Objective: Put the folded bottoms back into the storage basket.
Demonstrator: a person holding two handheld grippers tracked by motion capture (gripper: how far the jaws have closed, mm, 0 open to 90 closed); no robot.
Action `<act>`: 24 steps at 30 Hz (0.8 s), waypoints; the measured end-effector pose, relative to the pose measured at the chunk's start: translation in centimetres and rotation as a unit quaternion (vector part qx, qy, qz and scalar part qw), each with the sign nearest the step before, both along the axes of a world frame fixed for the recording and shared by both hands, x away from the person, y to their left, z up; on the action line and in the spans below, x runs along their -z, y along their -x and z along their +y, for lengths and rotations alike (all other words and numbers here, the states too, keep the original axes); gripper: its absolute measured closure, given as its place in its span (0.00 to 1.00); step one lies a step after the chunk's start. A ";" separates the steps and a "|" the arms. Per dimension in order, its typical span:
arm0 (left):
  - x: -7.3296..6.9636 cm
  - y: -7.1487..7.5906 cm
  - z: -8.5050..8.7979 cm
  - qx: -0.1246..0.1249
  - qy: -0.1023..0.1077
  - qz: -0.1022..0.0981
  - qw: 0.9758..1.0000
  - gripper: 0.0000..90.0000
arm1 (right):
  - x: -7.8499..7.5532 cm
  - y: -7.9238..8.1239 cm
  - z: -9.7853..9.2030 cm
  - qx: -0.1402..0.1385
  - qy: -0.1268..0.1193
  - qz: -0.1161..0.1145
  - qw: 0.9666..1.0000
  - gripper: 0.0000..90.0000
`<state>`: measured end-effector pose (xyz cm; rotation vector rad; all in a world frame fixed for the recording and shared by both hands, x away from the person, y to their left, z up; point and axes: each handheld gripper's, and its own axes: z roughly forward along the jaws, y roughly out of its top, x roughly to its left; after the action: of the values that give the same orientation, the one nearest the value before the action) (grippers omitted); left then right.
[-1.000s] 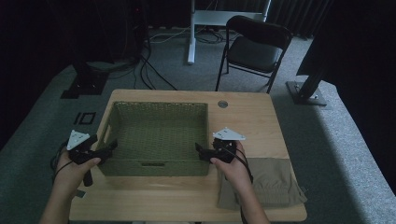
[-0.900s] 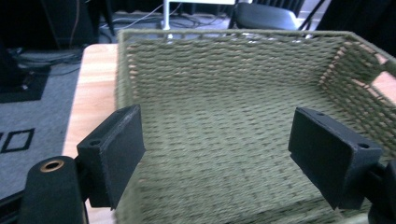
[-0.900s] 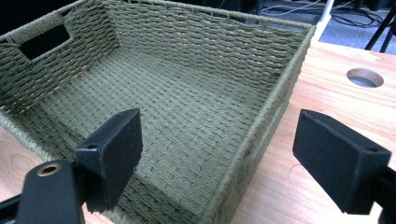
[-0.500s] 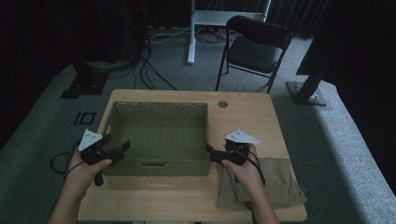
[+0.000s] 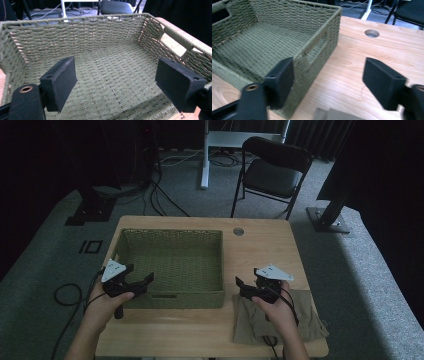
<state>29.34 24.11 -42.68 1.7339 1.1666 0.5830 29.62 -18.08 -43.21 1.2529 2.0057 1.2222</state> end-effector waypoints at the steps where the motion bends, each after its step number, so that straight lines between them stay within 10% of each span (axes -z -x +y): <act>1: 0.1 0.0 -0.2 0.003 -0.001 0.001 1.000 0.20 | 0.0 0.1 -0.2 -0.001 -0.002 0.001 1.000 0.27; 13: 0.8 -0.3 -2.3 0.033 0.023 0.015 0.999 0.20 | 1.5 1.0 -3.1 0.016 -0.005 0.015 1.000 0.22; 24: 1.1 0.1 -4.9 0.064 0.002 0.009 0.998 0.19 | 3.1 2.4 -5.9 0.031 -0.007 0.015 0.999 0.20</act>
<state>29.23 19.18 -43.75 1.7989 1.0596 0.4891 27.24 -24.01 -46.30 1.3358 1.9675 1.1966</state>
